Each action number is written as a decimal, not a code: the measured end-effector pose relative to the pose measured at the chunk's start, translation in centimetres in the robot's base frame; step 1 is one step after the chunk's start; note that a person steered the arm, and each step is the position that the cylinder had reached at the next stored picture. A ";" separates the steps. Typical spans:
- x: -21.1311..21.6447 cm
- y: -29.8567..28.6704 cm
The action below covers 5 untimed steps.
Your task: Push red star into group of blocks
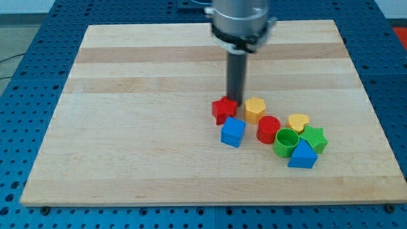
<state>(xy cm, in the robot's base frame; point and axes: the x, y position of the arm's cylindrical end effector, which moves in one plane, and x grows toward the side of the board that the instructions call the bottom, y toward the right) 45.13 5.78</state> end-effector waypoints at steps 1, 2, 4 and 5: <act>-2.3 -2.5; -6.1 -4.2; 1.3 -6.2; 2.3 -1.0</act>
